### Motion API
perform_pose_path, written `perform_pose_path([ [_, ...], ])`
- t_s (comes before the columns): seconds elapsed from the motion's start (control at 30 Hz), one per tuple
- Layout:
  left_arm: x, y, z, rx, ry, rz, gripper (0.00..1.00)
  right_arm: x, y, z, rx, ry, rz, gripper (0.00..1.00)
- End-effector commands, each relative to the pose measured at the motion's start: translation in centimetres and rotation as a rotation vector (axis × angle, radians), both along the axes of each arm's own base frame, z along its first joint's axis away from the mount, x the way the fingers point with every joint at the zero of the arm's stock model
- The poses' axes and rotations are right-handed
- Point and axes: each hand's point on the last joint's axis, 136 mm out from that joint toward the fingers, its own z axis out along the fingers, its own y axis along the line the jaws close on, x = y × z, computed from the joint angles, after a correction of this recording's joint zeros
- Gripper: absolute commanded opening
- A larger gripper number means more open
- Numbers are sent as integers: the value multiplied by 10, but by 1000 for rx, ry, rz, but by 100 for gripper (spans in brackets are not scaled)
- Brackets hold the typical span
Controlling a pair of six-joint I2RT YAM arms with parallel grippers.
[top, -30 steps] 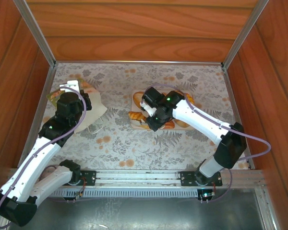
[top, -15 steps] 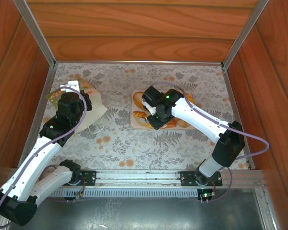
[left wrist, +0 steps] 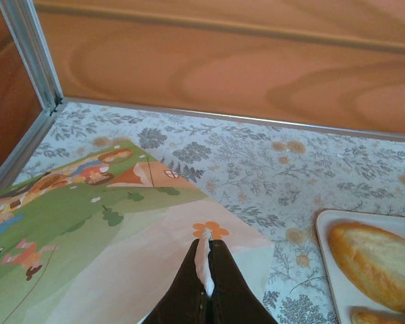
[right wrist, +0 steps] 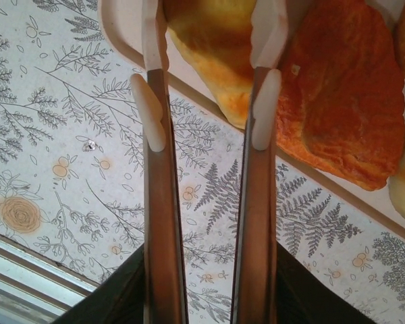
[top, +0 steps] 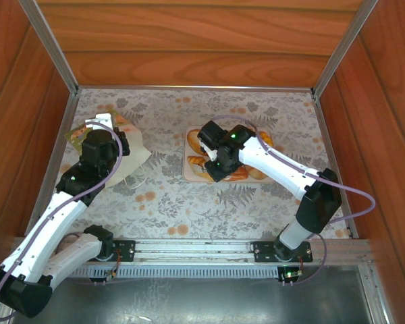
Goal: Take the fake bread out of the paper bag
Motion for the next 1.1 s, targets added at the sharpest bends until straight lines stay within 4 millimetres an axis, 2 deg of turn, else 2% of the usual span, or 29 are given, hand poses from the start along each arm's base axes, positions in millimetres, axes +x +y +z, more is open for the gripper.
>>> perform_pose_path([
  [0.0, 1, 1, 5, -11, -15, 7, 0, 0, 10, 2, 42, 0, 19, 42],
  [0.23, 2, 1, 7, -13, -17, 5, 0, 2, 8, 10, 73, -50, 31, 44],
  [0.53, 3, -1, 7, -14, -14, -1, 0, 8, -6, -8, -32, -77, 66, 45],
  [0.73, 0, 0, 7, -26, -19, 3, 0, 13, 7, 1, 71, -139, 67, 47],
  [0.83, 0, 0, 7, -23, -18, 2, 0, 15, 7, 4, 99, -179, 76, 44],
  [1.07, 2, -1, 7, -20, -16, -2, 0, 7, 6, -6, 89, -132, 102, 46],
])
